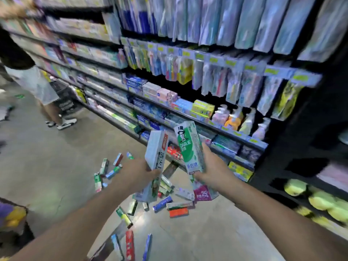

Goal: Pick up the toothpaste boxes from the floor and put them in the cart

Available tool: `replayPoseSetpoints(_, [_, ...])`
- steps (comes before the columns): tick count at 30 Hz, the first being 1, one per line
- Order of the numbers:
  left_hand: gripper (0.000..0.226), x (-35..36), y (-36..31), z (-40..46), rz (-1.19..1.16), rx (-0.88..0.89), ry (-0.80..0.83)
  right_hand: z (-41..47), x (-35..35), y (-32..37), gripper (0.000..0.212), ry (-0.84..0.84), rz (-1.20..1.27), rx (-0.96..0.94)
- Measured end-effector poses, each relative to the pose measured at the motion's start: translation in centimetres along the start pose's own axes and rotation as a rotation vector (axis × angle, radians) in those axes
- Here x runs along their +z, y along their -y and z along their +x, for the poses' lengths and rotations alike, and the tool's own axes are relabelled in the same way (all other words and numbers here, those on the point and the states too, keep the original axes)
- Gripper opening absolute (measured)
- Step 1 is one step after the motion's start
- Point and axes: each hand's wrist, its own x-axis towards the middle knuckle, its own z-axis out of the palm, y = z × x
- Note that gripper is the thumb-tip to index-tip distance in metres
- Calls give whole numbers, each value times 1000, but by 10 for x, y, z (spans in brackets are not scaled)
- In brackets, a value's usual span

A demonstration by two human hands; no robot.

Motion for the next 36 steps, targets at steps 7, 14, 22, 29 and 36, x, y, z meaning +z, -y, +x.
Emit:
replayPoseSetpoints(7, [52,45,-181,-4,31,274,48,-96,-102,-107,100,-212,75,165])
replayPoseSetpoints(14, [45,159,-402,-67,10,580,262,-263,-197,-264,90,-414,193,465])
replayPoseSetpoints(22, [46,276,-615,-166,0,849,431,-445,-272,-395,87,-640,278,778])
replayPoseSetpoints(29, [49,341,-731,-193,8,946,529,-489,-315,-488,77,-733,430,913])
replayPoseSetpoints(36, [44,393,-847,-147,49,991,561,-474,-379,-576,84,-785,470,936])
